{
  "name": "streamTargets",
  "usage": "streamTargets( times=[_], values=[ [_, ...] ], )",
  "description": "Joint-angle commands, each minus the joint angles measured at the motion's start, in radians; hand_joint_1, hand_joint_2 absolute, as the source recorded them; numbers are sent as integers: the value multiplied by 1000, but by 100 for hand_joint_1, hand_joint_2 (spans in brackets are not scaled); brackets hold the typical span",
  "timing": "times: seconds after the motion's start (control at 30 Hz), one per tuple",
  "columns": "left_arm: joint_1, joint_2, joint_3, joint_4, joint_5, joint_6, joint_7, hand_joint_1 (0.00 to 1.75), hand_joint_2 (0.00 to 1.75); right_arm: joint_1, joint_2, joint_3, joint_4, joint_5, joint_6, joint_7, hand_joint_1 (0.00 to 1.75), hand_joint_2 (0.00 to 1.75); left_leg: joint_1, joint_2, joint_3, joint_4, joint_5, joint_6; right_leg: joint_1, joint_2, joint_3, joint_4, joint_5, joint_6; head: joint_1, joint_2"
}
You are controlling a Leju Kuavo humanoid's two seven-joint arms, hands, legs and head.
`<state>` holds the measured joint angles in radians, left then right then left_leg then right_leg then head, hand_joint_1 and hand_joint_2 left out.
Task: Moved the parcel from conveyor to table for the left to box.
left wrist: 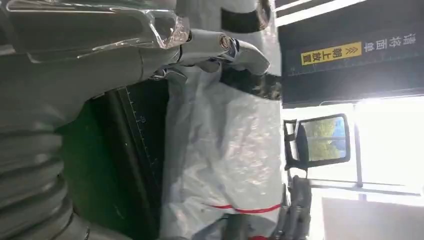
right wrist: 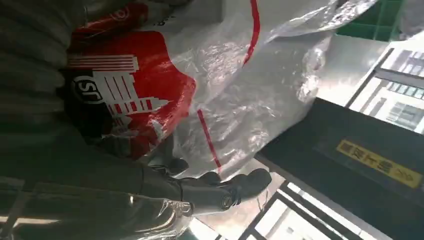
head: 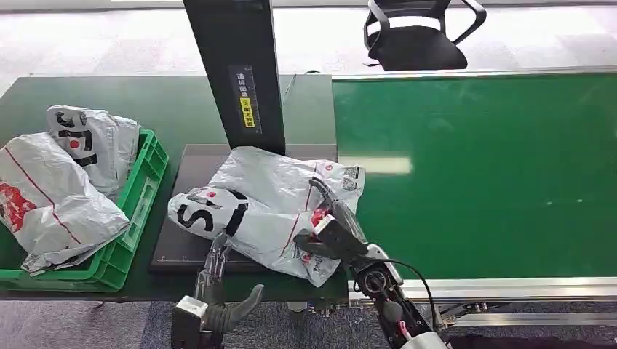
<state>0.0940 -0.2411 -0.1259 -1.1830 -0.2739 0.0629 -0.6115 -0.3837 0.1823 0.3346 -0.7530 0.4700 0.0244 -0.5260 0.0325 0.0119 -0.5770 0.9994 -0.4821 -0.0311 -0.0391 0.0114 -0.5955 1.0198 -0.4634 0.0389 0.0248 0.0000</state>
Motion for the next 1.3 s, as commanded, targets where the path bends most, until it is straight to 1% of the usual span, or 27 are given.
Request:
streamTargets(
  times=[0.03, 0.07, 0.33, 0.4, 0.47, 0.57, 0.63, 0.77, 0.9, 0.97, 1.03, 1.07, 1.1, 1.17, 1.23, 1.3],
  values=[
    [5, -26, 8, -11, 7, 3, 10, 0, 175, -77, -31, 86, 185, -15, 195, -37, 0, 175, 0, -1, 1, -1, 0, 2, 0, -1, 1, -1, 0, -2, 0, 0],
    [7, -25, 11, -17, 7, 4, 10, 0, 175, -81, -32, 92, 191, -16, 218, -45, 0, 175, 0, -1, 2, -2, 0, 3, 0, -2, 3, -2, 0, -3, 0, 0],
    [8, -24, 12, -18, 6, 4, 10, 0, 175, -82, -34, 91, 191, -16, 219, -46, 0, 175, 0, -1, 1, -1, 0, 2, 0, -2, 2, -1, 0, -2, 0, 0],
    [5, -25, 15, -14, 6, 5, 10, 0, 175, -85, -43, 111, 196, -21, 296, -76, 0, 175, -1, -2, 2, -1, 0, 3, 0, -2, 2, -1, 0, -3, 0, 0],
    [0, -26, 19, -6, 6, 5, 10, 0, 175, -78, -50, 131, 200, -12, 332, -106, 0, 175, 0, -2, 2, -1, 0, 2, 0, -2, 2, -1, 0, -2, 0, 0],
    [-5, -28, 23, 1, 7, 5, 9, 0, 175, -66, -47, 121, 196, -17, 320, -126, 0, 175, 0, -2, 3, -2, 0, 3, 1, -3, 4, -3, 0, -4, 0, 0],
    [-4, -28, 27, -4, 7, 6, 9, 0, 175, -59, -44, 100, 184, -30, 312, -127, 0, 175, 0, -2, 2, -1, 0, 2, 0, -2, 2, -1, 0, -2, 0, 0],
    [17, -28, 43, -49, 6, 12, 7, 0, 175, -28, -37, 26, 98, -81, 288, -147, 0, 175, 0, -3, 3, -2, 0, 3, 1, -3, 3, -2, 0, -4, 0, 0],
    [21, -23, 49, -68, 3, 13, 2, 0, 175, 1, -28, -52, -3, -157, 289, -166, 0, 175, 0, -3, 1, -1, 0, 3, 0, -3, 2, -1, -1, -3, 0, 0],
    [11, -22, 48, -54, 3, 11, -2, 0, 175, 17, -27, -81, -52, -193, 299, -156, 0, 175, -1, -3, 2, -1, 0, 3, 0, -3, 2, -1, 0, -3, 0, 0],
    [10, -22, 49, -57, 5, 15, -10, 0, 175, 27, -24, -104, -74, -229, 312, -170, 0, 175, -1, -1, 1, 0, 0, 2, 0, -2, 1, 0, 0, -2, 0, 0],
    [11, -22, 49, -59, 5, 16, -11, 0, 175, 30, -25, -107, -80, -236, 316, -172, 0, 175, 0, -3, 2, -1, 0, 3, 0, -3, 2, -1, 0, -3, 0, 0],
    [37, -36, 78, -121, 31, 87, -63, 0, 175, 91, -25, -155, -213, -356, 363, -172, 0, 175, 0, -2, 2, -1, 0, 3, 0, -3, 2, -1, 0, -3, 0, 0],
    [66, -37, 90, -200, 75, 111, -65, 0, 175, 130, -37, -169, -286, -413, 387, -172, 0, 175, 0, -4, 1, 0, 0, 3, 1, -4, 2, -1, -1, -3, 0, 0],
    [76, -38, 94, -241, 106, 115, -65, 0, 175, 143, -38, -184, -314, -447, 406, -172, 0, 175, 0, -2, 0, 1, -1, 2, 1, -3, 1, 0, -1, -2, 0, 0],
    [78, -36, 93, -251, 109, 116, -63, 0, 175, 143, -40, -185, -314, -449, 407, -172, 0, 175, 0, -2, 1, 0, -1, 2, 1, -2, 1, -1, -1, -3, 0, 0]
  ],
)
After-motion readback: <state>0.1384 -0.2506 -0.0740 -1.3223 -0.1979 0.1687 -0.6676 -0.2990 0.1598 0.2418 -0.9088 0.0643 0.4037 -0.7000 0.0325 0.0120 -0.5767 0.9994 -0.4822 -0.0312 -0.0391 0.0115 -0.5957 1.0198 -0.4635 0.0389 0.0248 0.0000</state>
